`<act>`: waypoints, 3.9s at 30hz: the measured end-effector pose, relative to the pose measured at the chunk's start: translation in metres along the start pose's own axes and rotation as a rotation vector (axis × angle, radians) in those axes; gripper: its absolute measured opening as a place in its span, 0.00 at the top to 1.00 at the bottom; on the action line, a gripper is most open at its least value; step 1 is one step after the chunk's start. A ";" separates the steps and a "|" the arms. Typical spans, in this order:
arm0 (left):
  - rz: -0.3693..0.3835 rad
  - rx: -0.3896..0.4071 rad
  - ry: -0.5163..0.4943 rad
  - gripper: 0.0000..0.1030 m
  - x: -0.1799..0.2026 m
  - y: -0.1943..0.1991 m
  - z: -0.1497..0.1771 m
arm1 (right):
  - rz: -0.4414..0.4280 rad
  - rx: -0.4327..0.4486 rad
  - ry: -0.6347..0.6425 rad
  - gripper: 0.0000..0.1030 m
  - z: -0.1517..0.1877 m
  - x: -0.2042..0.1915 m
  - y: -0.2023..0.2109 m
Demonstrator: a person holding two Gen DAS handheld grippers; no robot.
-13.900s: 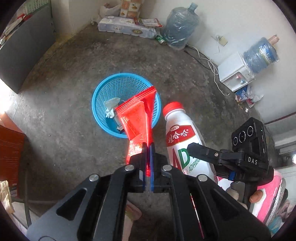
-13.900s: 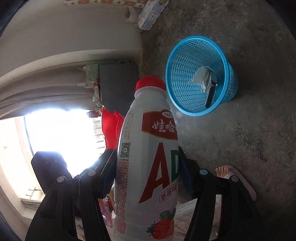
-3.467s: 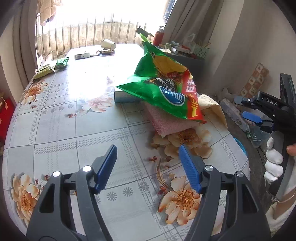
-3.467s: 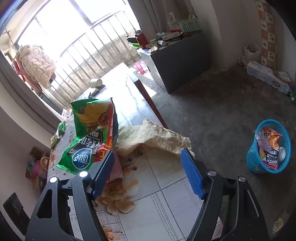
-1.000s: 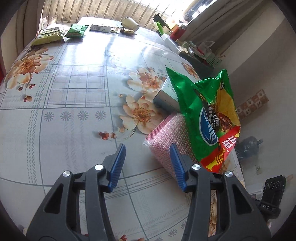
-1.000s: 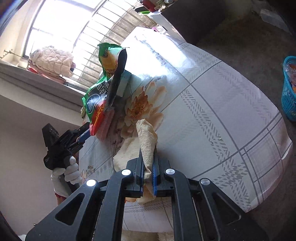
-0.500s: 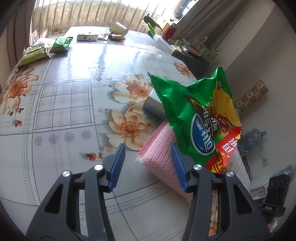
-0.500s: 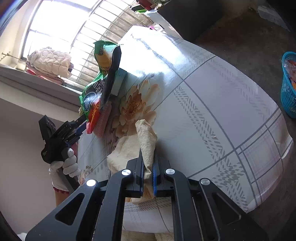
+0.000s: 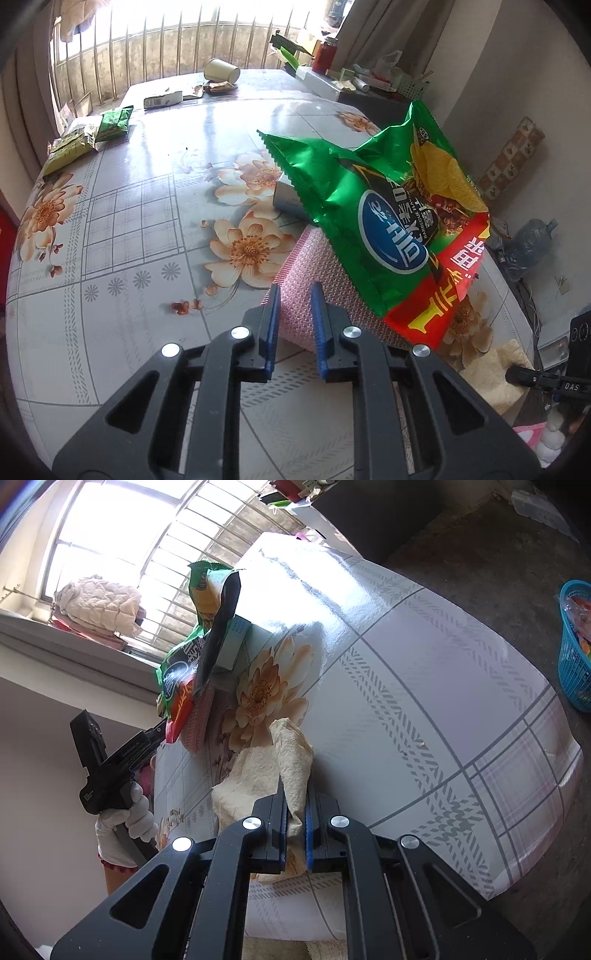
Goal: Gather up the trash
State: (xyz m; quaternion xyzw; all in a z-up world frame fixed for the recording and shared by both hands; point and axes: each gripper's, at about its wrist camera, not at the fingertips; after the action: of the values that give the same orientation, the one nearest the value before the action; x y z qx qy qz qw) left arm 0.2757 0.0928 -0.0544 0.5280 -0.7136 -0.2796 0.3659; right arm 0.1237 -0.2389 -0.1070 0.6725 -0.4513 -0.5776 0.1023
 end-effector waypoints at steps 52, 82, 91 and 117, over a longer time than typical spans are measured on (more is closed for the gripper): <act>0.177 -0.061 0.009 0.44 0.011 0.128 0.145 | 0.053 0.147 -0.013 0.55 0.002 0.004 0.032; -0.013 0.104 0.057 0.31 0.054 0.082 0.108 | 0.019 0.121 -0.028 0.55 0.005 0.008 0.026; 0.073 -0.026 0.302 0.29 -0.022 0.061 0.079 | -0.012 0.113 -0.037 0.51 0.006 0.010 0.024; 0.077 -0.047 0.086 0.19 0.034 0.077 0.105 | -0.029 0.154 -0.057 0.34 0.007 0.011 0.037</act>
State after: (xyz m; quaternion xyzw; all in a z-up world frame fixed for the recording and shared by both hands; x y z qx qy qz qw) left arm 0.1419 0.0837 -0.0464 0.5028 -0.7101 -0.2590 0.4192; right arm 0.0983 -0.2655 -0.0927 0.6683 -0.4871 -0.5614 0.0291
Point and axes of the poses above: each gripper's, at about its wrist camera, not at the fingertips, and y roughly against the way its jaws point, x to its right, z to its underside, and after that the axes turned 3 degrees about y, right-handed
